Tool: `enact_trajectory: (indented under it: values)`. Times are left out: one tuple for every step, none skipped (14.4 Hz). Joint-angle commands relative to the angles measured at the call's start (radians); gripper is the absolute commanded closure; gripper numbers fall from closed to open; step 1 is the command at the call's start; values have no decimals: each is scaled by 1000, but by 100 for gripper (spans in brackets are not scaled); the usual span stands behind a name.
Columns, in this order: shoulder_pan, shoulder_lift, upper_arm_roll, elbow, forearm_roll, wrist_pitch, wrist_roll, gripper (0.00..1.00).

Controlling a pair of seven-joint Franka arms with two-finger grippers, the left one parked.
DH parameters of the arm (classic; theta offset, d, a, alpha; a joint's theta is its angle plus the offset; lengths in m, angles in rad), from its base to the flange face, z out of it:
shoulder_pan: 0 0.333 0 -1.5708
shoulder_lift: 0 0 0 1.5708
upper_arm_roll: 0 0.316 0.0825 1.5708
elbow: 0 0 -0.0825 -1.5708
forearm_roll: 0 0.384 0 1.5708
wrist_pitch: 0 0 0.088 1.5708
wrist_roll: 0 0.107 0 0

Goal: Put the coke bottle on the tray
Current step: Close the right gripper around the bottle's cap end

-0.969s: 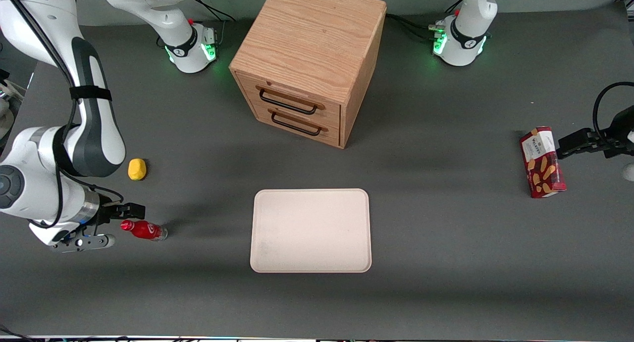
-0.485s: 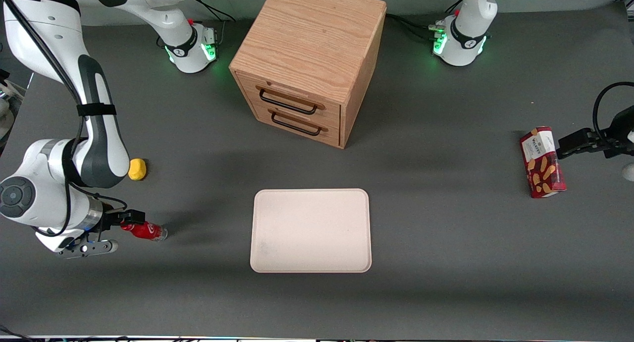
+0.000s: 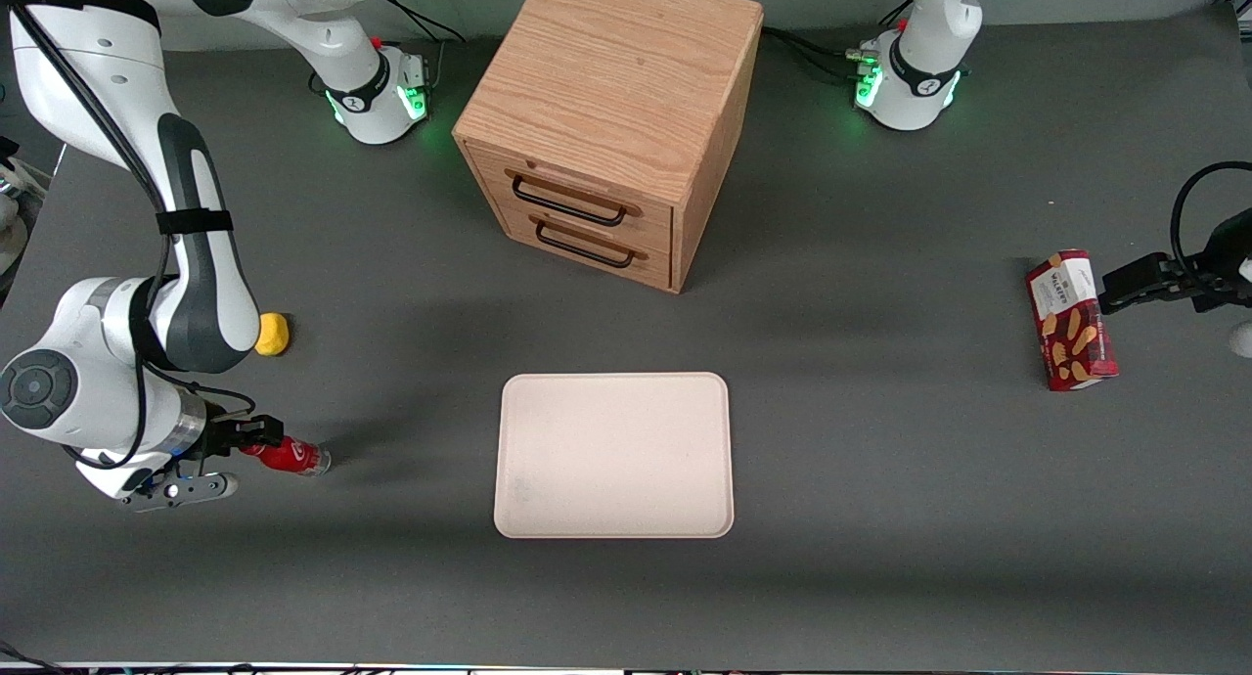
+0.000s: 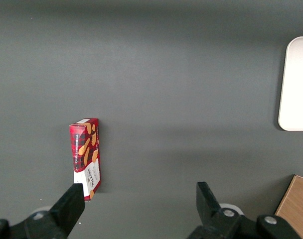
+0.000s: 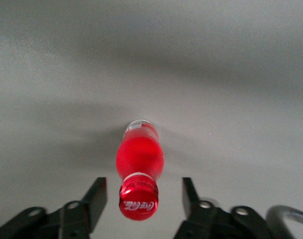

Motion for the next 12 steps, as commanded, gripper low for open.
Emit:
enact_trajectory:
  values:
    - [-8, -5, -1, -14, 14, 23, -34, 78]
    - [-8, -5, -1, -14, 14, 24, -34, 87]
    - [-8, -5, -1, -14, 14, 24, -34, 95]
    - [-8, -5, -1, -13, 17, 23, -34, 100]
    - [-8, -6, -1, -13, 16, 23, -34, 100]
    - [-8, -6, -1, -13, 16, 23, -34, 100]
    - [-8, -8, -1, -10, 16, 23, -34, 100]
    - [-6, -14, 1, -8, 16, 23, -35, 100]
    - [-6, -20, 2, -2, 14, 17, -35, 100]
    - [-5, -26, 2, 2, 12, 14, -35, 100]
    - [-3, -37, 4, 12, 12, 10, -34, 100]
    - [0, -49, 8, 25, 11, -8, -32, 100]
